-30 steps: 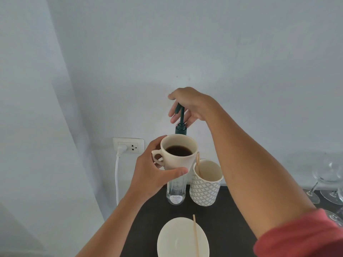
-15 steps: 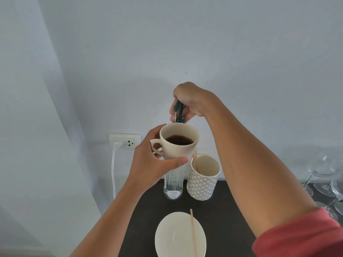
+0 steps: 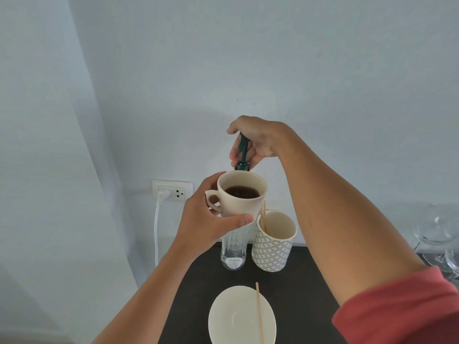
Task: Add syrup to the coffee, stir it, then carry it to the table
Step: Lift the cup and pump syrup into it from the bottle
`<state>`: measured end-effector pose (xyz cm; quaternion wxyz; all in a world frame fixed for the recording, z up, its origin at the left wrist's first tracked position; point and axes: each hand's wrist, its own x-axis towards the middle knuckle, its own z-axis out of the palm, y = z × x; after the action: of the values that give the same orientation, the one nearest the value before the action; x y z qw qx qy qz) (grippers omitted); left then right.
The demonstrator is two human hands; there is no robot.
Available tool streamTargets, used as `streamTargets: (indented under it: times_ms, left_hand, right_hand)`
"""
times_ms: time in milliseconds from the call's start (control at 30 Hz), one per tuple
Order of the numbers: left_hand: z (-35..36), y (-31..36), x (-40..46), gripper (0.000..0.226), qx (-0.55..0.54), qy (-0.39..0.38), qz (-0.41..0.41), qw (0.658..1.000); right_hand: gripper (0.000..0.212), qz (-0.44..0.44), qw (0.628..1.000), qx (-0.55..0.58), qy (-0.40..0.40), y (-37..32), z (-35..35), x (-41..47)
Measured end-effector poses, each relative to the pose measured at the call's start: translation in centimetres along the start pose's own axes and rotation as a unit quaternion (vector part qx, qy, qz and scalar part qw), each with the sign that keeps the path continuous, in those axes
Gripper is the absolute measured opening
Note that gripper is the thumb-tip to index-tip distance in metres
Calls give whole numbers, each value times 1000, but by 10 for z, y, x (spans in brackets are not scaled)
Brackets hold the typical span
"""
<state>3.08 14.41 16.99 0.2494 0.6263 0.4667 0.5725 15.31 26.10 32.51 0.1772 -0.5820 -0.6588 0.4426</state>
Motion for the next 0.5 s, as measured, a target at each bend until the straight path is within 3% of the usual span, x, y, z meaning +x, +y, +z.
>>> streamTargets:
  times_ms: [133, 300, 500]
  left_hand:
    - [-2, -2, 0, 80, 2, 2, -1, 1000]
    - [-7, -4, -1, 81, -4, 9, -2, 1000]
    - [-2, 0, -1, 80, -18, 14, -7, 1000]
  right_hand:
    - [57, -3, 999, -10, -30, -3, -6, 0]
    - [43, -24, 1000, -19, 2, -2, -3, 1]
    - [42, -20, 999, -17, 21, 0, 1, 2]
